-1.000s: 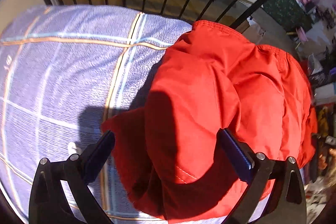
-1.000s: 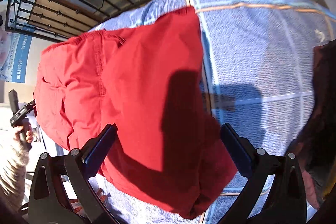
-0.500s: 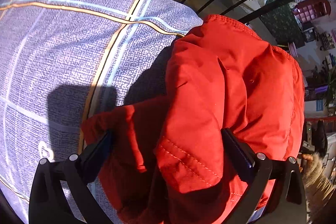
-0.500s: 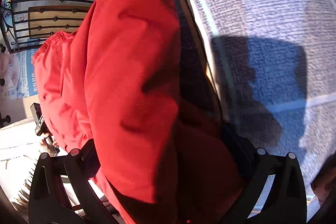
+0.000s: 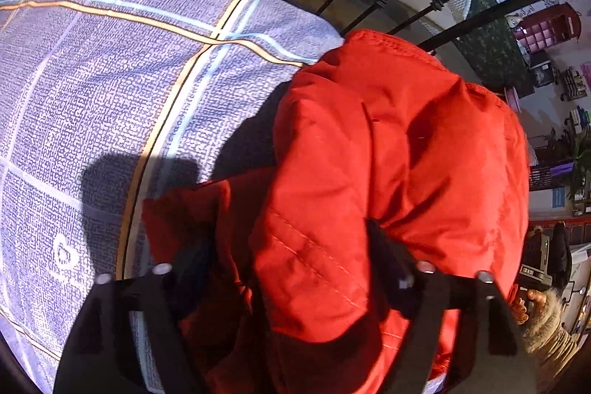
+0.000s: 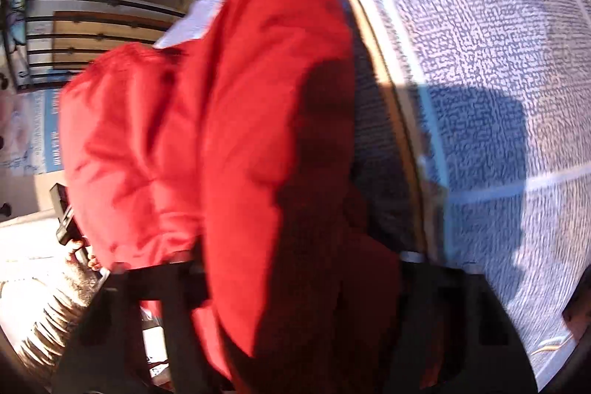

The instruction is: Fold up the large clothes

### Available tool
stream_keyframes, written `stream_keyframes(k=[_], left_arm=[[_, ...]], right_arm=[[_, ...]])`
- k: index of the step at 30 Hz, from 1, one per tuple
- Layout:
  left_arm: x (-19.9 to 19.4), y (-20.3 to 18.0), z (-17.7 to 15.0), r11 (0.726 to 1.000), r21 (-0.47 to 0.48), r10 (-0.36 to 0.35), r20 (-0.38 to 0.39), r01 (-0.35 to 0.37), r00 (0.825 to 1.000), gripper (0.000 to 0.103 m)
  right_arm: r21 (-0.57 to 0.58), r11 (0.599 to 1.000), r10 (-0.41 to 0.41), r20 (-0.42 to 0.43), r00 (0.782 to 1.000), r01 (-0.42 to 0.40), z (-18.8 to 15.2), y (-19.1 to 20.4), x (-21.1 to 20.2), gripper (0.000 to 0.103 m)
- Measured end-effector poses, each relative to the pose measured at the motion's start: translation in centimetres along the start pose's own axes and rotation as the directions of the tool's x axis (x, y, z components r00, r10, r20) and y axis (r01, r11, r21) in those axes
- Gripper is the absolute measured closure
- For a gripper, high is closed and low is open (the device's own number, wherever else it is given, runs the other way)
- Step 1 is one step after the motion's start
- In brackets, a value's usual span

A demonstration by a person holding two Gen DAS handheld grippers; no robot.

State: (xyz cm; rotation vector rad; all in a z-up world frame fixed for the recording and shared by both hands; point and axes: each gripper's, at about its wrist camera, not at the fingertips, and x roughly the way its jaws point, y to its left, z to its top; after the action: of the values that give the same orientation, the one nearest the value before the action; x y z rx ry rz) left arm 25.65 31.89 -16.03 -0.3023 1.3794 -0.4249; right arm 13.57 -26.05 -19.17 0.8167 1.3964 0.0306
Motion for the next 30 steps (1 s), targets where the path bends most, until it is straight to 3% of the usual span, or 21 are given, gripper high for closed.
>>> stream_keyframes(k=[4,7,12,19,23,26,30], left_arm=[[-1.8,-1.5,-0.9,0.999,0.046,0.016,0.015,-0.016,1.0,0.065],[-3.6,-2.6,-1.7,0.997,0.072,0.018,0.031,-0.02,0.999,0.074],[-7.8,-4.1,-2.7,0.996,0.086,-0.037,0.094,0.029,0.995,0.082],[-12.6,-6.4,-3.8,0.99,0.14,-0.043,0.161,0.02,0.986,0.087],[-16.8,-6.1,-4.8,0.99,0.131,-0.078,0.233,0.048,0.969,0.088],[-21.8,-5.4,-6.4,0.989,0.143,-0.072,0.308,0.029,0.949,0.089],[-30.1,-1.2,-10.3,0.998,0.054,-0.002,0.431,-0.023,0.903,0.089]], right_arm=[[0.021,0.999,0.027,0.039,0.999,-0.028,-1.7,1.2,-1.2,0.071],[0.021,0.998,0.057,0.065,0.996,-0.058,-2.9,2.4,-2.2,0.076],[-0.002,0.996,0.085,0.093,0.992,-0.085,-5.4,5.1,-4.2,0.079],[-0.13,0.987,0.111,0.11,0.988,-0.096,-8.3,10.9,-8.1,0.082],[-0.223,0.967,0.148,0.087,0.985,-0.126,-9.3,15.4,-10.2,0.082],[-0.32,0.938,0.16,0.053,0.986,-0.135,-9.4,18.5,-10.7,0.082],[-0.46,0.867,0.201,-0.023,0.979,-0.189,-8.5,26.8,-8.8,0.082]])
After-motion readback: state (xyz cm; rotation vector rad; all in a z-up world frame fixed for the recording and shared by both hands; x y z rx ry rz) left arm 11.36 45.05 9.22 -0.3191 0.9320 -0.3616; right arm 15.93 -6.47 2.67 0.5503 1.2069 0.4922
